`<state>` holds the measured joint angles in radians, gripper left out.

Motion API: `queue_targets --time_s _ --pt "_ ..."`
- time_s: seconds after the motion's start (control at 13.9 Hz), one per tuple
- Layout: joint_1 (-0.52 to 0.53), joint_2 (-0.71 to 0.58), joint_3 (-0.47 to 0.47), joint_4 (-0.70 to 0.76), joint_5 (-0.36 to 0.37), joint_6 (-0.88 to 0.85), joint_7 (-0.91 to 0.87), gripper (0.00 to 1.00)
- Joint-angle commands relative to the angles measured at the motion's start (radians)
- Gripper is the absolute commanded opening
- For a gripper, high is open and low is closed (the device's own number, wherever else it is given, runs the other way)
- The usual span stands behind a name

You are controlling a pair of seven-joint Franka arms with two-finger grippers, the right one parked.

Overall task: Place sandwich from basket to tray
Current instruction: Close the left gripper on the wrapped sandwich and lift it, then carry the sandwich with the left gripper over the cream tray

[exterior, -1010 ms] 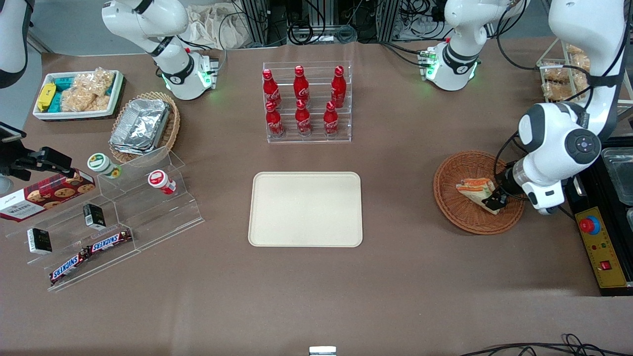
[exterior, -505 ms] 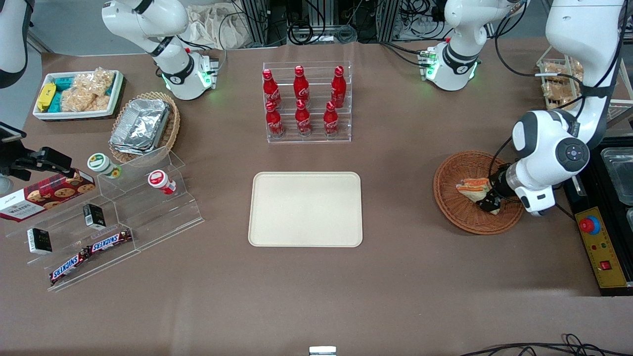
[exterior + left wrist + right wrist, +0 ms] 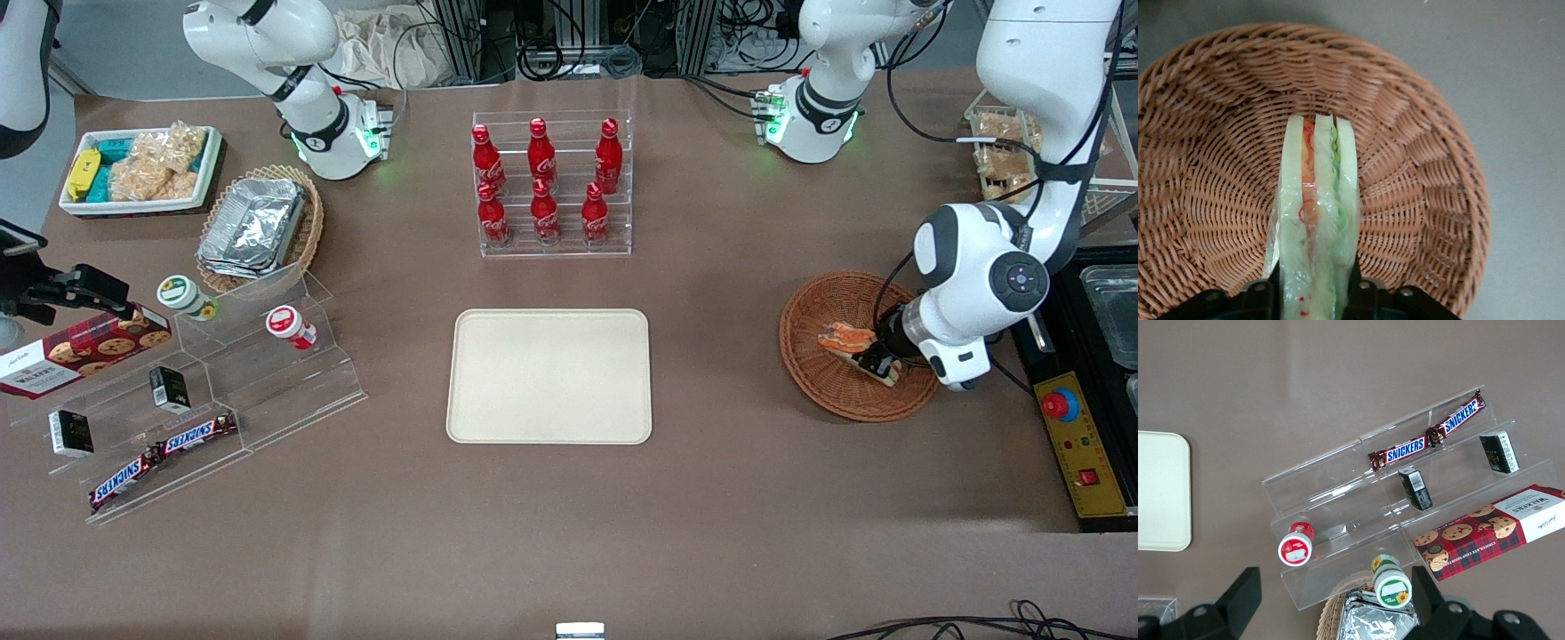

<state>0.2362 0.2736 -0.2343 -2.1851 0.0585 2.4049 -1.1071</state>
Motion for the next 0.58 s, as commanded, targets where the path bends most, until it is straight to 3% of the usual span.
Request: queue_targets --time_s 0.0,0.36,0.51 --pt "-0.008 -0.063 -0.003 0.063 0.007 -0.141 0.01 0.0" --pt "-0.011 -0.074 -0.066 0.377 0.0 -0.586 0.183 0.0" --pt "-0.011 -0.053 -0.161 0.52 -0.005 -0.749 0.231 0.0"
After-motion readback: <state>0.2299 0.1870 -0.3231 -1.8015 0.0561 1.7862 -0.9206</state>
